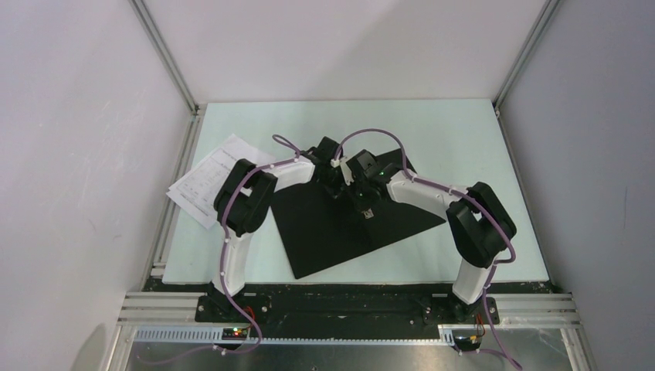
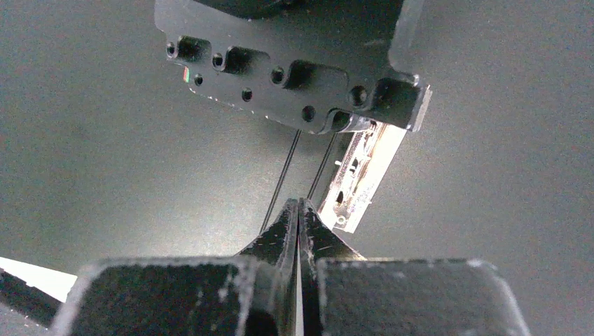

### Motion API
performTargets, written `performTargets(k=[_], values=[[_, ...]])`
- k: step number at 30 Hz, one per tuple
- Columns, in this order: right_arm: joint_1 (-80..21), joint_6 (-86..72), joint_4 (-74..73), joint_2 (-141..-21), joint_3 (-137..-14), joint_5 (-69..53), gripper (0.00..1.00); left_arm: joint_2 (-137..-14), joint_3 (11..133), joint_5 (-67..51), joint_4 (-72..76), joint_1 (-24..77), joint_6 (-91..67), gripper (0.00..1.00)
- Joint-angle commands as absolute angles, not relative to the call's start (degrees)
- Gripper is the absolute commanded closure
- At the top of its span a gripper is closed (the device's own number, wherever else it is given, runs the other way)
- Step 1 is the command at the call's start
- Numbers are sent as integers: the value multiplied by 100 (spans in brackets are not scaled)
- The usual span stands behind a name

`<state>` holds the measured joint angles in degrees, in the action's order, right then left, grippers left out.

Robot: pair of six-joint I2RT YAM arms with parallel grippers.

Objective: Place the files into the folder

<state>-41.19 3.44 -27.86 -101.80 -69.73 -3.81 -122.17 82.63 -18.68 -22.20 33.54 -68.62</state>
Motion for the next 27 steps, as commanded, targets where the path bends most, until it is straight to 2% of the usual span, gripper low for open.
performTargets(k=[1,9,27], values=[[-4250,283,-2776,-10253,-7115,-11,100,-12560,8180,-1590,-2240,3313,-6999,96],[-4280,312,-2935,-10291,-7095,353,100,-12568,8144,-1591,-2224,3290,-7015,96],[-4089,263,-3060,-10402,-7081,233,100,-12553,8148,-1580,-2228,3271,-6995,96]])
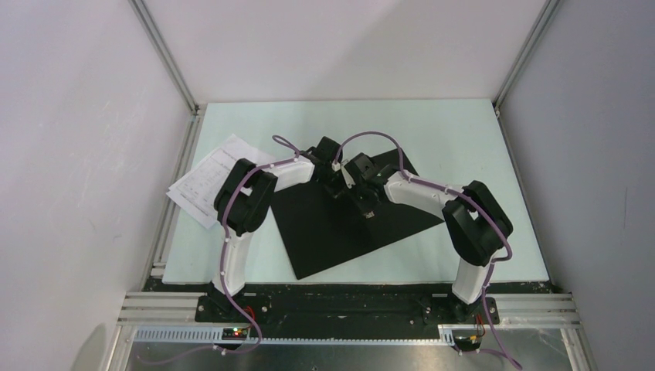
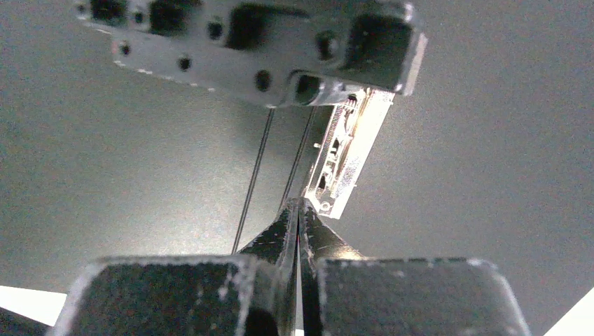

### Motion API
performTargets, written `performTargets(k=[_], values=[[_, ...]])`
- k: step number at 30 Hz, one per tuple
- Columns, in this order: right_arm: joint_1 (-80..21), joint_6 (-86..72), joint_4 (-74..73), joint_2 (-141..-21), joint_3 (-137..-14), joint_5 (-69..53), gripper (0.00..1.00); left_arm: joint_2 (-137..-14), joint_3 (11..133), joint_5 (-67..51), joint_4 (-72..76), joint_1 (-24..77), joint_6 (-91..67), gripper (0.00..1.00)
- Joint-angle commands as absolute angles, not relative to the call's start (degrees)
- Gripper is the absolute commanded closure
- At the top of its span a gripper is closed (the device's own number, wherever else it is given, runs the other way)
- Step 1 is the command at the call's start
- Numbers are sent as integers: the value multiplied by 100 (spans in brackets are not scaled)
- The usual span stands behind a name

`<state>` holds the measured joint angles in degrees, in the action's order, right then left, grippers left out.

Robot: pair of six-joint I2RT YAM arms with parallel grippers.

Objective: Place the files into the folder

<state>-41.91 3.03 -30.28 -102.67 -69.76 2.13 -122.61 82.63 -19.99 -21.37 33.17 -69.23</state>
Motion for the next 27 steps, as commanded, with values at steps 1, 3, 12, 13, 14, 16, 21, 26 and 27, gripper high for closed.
performTargets(k=[1,3,12,13,14,16,21,26,27], values=[[-4068,264,-3064,-10412,-7078,225,100,-12556,8152,-1585,-2227,3274,-6996,96],[-4058,264,-3090,-10428,-7076,184,100,-12557,8160,-1576,-2225,3267,-6991,96],[-4067,240,-3120,-10466,-7066,63,100,-12585,8165,-1597,-2232,3239,-6984,96],[-4073,238,-3142,-10467,-7066,66,100,-12581,8169,-1597,-2232,3241,-6984,96],[-4077,233,-3153,-10457,-7066,-65,100,-12584,8166,-1598,-2226,3240,-6981,96],[-4085,225,-3181,-10430,-7066,-143,100,-12578,8167,-1595,-2232,3240,-6993,96],[-4120,186,-3180,-10322,-7049,-132,100,-12608,8170,-1621,-2232,3241,-7001,96],[-4166,150,-3138,-10157,-7049,-26,100,-12619,8174,-1638,-2227,3243,-7011,96],[-4173,154,-3155,-10163,-7049,-7,100,-12620,8174,-1641,-2229,3245,-7011,96]])
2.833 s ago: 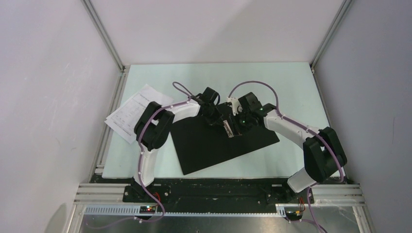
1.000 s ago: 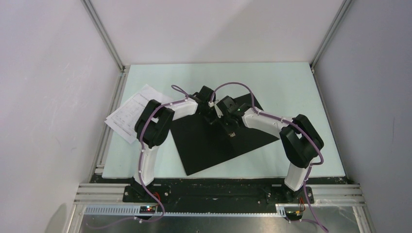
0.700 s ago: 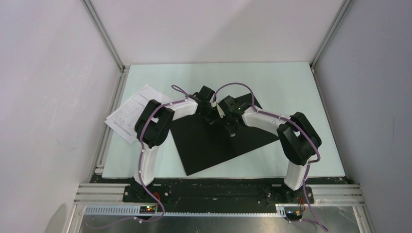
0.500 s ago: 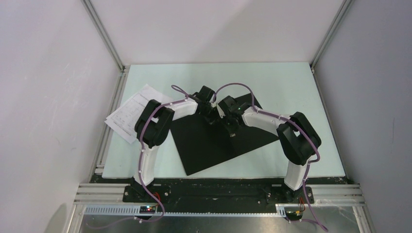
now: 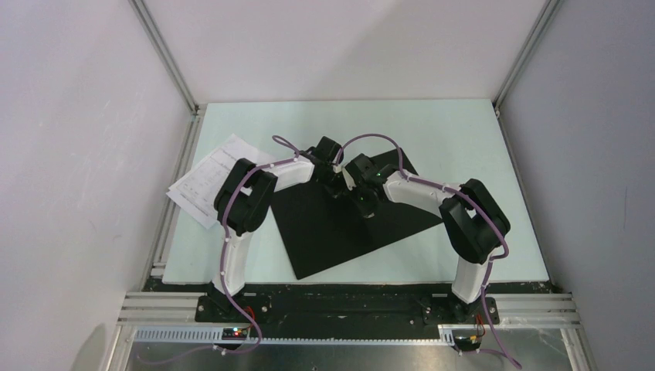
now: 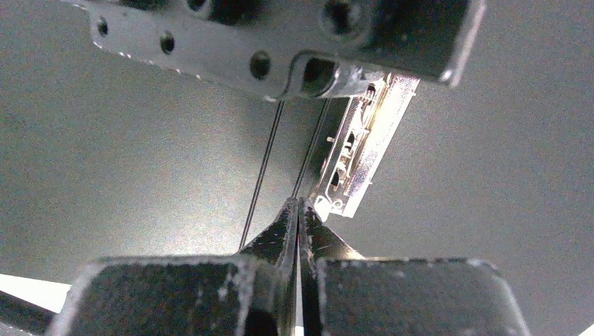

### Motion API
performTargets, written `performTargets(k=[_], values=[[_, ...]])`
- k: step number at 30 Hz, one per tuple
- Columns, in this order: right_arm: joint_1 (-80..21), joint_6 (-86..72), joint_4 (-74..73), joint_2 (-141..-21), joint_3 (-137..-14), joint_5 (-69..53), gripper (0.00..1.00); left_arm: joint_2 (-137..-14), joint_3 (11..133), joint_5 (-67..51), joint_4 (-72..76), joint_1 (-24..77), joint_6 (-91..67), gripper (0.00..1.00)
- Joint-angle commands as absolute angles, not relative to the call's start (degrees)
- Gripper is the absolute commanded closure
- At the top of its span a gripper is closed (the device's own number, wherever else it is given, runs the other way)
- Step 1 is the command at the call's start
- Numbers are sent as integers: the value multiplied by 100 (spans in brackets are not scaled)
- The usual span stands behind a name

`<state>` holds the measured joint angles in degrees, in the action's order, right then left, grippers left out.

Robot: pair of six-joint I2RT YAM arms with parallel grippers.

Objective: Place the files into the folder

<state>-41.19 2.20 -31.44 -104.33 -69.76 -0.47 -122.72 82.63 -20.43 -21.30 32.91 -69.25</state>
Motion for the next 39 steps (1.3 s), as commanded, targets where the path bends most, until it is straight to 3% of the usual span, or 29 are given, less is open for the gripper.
performTargets(k=[1,39], values=[[-4174,160,-3162,-10185,-7033,-3,100,-12616,8174,-1632,-2231,3244,-7012,96],[-4057,148,-3275,-10482,-6754,-186,100,-12658,8176,-1675,-2229,3173,-7011,96]])
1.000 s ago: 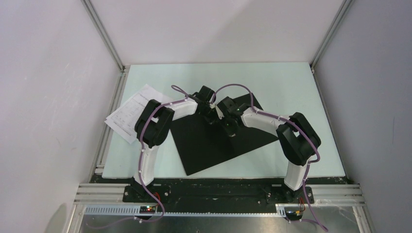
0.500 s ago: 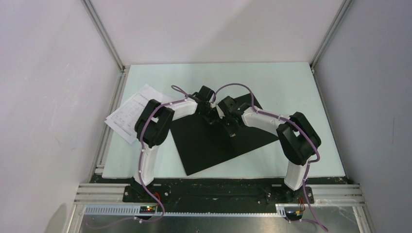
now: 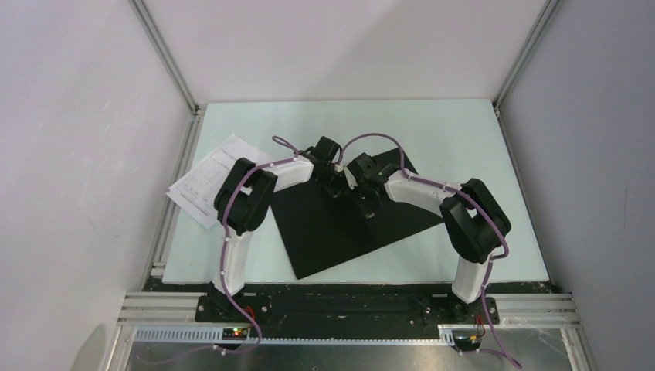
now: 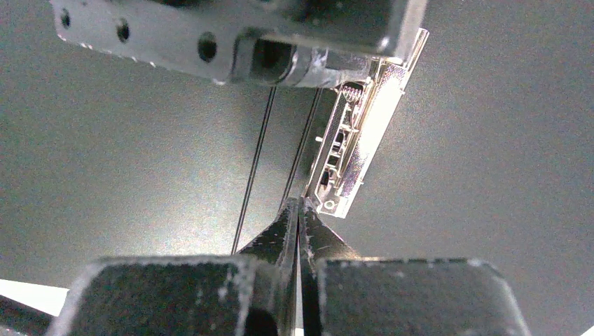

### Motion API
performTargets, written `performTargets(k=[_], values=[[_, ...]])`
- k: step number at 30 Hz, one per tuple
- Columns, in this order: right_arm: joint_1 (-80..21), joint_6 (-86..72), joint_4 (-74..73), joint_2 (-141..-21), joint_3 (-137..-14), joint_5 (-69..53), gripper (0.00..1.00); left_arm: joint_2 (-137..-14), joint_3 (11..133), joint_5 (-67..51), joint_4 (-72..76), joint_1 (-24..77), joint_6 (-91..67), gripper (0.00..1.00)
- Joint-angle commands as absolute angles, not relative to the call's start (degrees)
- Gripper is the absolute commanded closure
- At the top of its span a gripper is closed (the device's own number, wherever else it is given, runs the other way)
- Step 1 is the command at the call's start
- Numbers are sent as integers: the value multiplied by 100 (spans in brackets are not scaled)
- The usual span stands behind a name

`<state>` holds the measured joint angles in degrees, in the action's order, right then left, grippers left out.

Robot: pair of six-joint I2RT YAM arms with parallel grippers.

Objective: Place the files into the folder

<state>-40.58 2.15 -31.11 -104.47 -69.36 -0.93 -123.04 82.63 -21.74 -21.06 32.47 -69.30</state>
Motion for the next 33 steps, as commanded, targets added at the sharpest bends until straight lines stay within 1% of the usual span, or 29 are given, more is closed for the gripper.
performTargets(k=[1,29,33], values=[[-4050,147,-3272,-10495,-6743,-165,100,-12657,8170,-1669,-2229,3173,-7012,96],[-3954,515,-3429,-10641,-6570,4,100,-12703,8177,-1716,-2231,3104,-7014,96],[-3934,631,-3399,-10719,-6578,268,100,-12716,8166,-1725,-2227,3097,-7013,96]])
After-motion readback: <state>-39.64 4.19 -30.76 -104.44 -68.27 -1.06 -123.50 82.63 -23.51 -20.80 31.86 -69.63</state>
